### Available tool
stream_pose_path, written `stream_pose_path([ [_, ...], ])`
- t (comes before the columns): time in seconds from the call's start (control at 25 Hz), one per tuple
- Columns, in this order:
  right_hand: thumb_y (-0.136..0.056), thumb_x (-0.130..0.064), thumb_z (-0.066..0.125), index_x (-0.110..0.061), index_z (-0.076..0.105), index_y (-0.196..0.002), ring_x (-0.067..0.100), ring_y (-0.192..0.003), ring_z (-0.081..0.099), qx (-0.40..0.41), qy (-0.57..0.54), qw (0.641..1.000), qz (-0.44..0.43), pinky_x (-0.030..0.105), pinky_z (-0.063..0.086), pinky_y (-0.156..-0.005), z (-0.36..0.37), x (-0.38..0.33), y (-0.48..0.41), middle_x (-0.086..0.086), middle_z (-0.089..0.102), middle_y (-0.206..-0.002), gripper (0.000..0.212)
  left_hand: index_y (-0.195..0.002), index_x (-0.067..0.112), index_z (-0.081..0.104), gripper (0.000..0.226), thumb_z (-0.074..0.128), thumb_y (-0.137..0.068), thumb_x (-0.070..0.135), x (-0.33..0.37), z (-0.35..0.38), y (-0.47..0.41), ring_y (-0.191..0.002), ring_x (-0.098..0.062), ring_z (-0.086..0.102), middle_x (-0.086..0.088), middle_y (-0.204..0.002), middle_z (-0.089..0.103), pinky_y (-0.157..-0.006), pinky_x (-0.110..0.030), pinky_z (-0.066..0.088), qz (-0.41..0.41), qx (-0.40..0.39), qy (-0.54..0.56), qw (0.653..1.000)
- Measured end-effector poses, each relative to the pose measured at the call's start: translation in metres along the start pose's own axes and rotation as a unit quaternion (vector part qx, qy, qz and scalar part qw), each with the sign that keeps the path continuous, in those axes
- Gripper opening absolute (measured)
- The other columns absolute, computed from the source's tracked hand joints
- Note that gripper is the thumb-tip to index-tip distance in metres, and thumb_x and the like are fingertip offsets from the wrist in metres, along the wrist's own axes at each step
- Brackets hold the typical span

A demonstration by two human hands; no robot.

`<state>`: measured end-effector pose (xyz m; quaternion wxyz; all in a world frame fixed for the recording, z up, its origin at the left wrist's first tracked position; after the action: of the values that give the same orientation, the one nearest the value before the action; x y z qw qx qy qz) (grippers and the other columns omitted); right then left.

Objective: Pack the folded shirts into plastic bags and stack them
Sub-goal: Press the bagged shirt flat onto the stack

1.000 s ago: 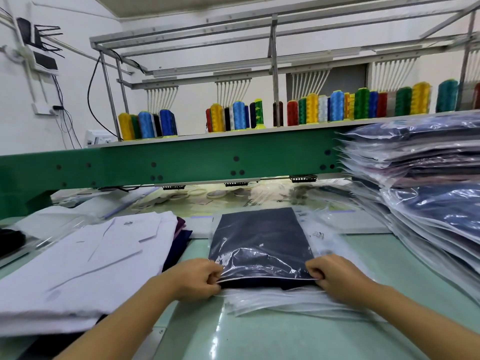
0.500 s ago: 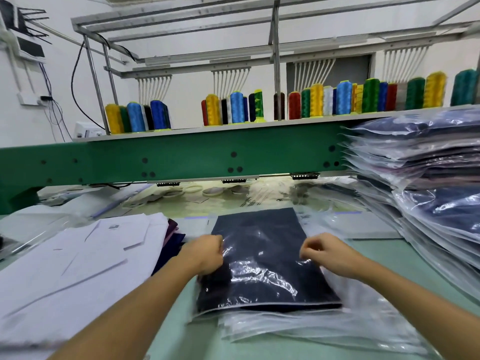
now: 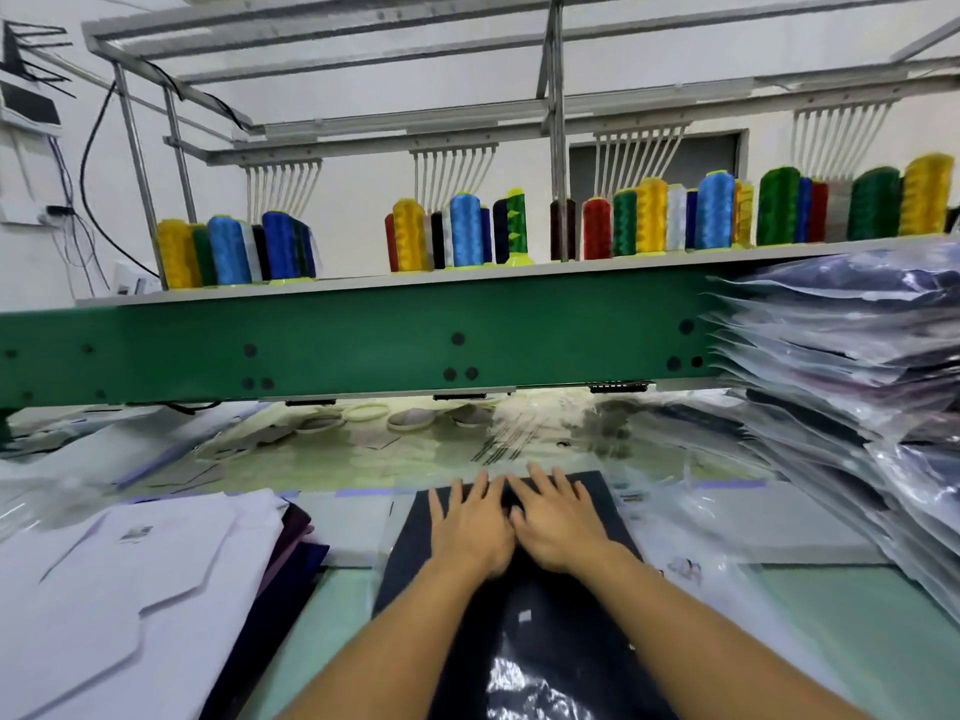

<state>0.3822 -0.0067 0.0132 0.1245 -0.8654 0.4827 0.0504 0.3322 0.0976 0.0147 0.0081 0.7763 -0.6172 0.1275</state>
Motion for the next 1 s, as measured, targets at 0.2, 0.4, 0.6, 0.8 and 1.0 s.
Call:
stream_pose_path([
  [0.2,-0.088,-0.078,0.009,-0.050,0.003,-0.156,0.032,-0.154,-0.009,-0.032,0.040,0.997,0.051,0.047,-0.008,-0.123,0.032,0.044,-0.016,0.001,-0.003,-0.169,0.074,-0.159,0.045,0.012,0.070,0.013,-0.094,0.072,-0.032,0.032,-0.015,-0.155,-0.035,-0.003,0.013,-0.169,0.004,-0.117,-0.067,-0.010,-0.063,-0.019,-0.004,0.998],
  [0.4,-0.088,-0.079,0.001,-0.041,0.001,-0.159,0.022,-0.155,-0.004,0.007,0.065,0.993,0.096,0.049,-0.005,-0.122,0.024,0.076,-0.001,0.001,0.000,-0.169,0.080,-0.160,0.040,0.011,0.094,0.004,-0.080,0.090,-0.063,0.029,-0.001,-0.155,-0.035,0.004,0.004,-0.170,0.009,-0.123,-0.056,-0.004,-0.107,0.017,-0.011,0.994],
  [0.6,-0.102,-0.056,0.008,-0.025,0.000,-0.161,0.026,-0.154,-0.012,0.004,0.127,0.981,0.148,0.056,-0.007,-0.121,0.003,0.094,0.030,0.000,-0.004,-0.169,0.067,-0.161,0.030,-0.008,0.094,-0.003,-0.085,0.085,-0.079,0.010,0.026,-0.155,-0.031,-0.012,-0.003,-0.169,-0.012,-0.119,-0.062,-0.014,-0.137,-0.033,-0.096,0.985],
  [0.8,-0.105,-0.038,0.025,-0.022,0.009,-0.161,0.029,-0.155,-0.002,0.054,0.077,0.991,0.091,0.053,0.005,-0.123,-0.026,0.042,0.071,0.001,0.002,-0.169,0.060,-0.161,0.034,-0.005,0.077,0.013,-0.097,0.073,-0.058,-0.021,0.078,-0.154,-0.042,-0.008,0.000,-0.169,-0.013,-0.117,-0.068,-0.009,-0.104,-0.003,-0.059,0.993],
  [1.0,-0.104,-0.046,0.025,-0.035,0.015,-0.158,0.030,-0.154,0.010,-0.017,0.005,1.000,-0.018,0.054,0.015,-0.121,0.001,-0.044,0.146,-0.004,0.006,-0.169,0.056,-0.160,0.042,0.000,0.067,0.024,-0.101,0.064,-0.030,-0.008,0.153,-0.154,-0.042,-0.002,0.005,-0.170,-0.007,-0.116,-0.071,-0.004,-0.086,-0.018,0.018,0.996],
])
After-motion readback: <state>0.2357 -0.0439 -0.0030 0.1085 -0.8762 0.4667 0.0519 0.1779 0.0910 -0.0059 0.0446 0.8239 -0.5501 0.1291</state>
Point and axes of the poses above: each hand's wrist, its own y-axis away from the middle knuckle, its own z-axis out of the palm, x = y × z, the point moved 6 cm from there along -y, towards the middle knuckle
